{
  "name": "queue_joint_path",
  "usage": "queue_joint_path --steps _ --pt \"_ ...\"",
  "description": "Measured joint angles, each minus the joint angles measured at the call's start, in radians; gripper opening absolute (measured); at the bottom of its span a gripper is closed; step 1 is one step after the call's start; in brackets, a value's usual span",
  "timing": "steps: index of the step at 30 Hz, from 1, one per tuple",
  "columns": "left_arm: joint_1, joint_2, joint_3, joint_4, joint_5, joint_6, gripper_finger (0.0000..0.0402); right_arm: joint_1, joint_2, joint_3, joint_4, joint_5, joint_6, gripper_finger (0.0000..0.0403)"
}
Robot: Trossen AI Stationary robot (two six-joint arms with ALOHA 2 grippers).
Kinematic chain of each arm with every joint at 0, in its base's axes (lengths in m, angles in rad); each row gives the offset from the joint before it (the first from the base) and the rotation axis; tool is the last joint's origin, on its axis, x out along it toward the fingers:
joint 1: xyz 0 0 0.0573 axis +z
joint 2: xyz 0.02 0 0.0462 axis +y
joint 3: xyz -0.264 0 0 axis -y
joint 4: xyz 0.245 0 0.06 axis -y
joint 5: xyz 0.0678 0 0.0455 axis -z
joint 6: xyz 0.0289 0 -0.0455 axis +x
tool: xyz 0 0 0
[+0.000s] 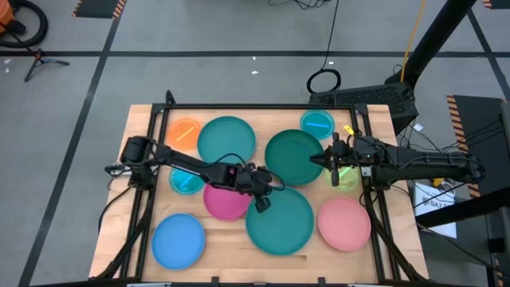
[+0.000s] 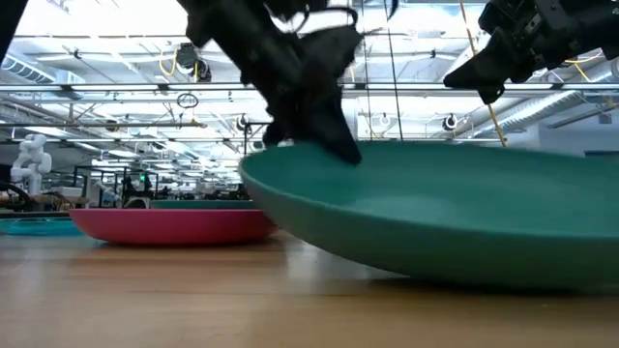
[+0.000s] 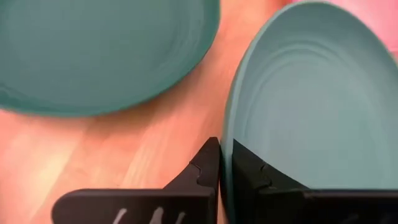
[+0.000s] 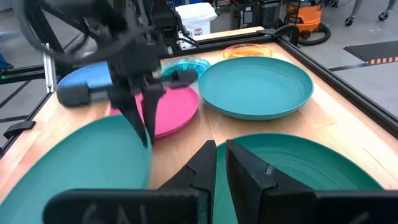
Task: Stack plastic plates
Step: Stack the bottom big blue plate on top of the top big blue plate
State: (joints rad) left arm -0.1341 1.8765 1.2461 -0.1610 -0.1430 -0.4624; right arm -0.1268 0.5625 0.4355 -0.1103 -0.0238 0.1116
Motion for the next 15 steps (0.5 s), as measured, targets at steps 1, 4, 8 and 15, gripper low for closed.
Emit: queue_joint_path --steps 1,4,8,15 --pt "0.0 -0.018 0.0 -0.002 0.002 0.006 0.0015 0.0 0.0 0.0 0.0 0.0 0.0 0.0029" --pt "0.0 -0.098 0.0 -0.048 0.005 0.032 0.0015 0.0 0.0 0.0 -0.001 0.0 0.0 0.0029" --pt "0.027 -0.219 0.001 -0.13 -0.003 0.081 0.0015 0.0 0.001 0.0 -0.002 0.0 0.0 0.0029" --pt "0.169 -0.407 0.001 -0.376 -0.088 0.155 0.0015 0.0 0.009 0.0 0.001 0.0 0.0 0.0029"
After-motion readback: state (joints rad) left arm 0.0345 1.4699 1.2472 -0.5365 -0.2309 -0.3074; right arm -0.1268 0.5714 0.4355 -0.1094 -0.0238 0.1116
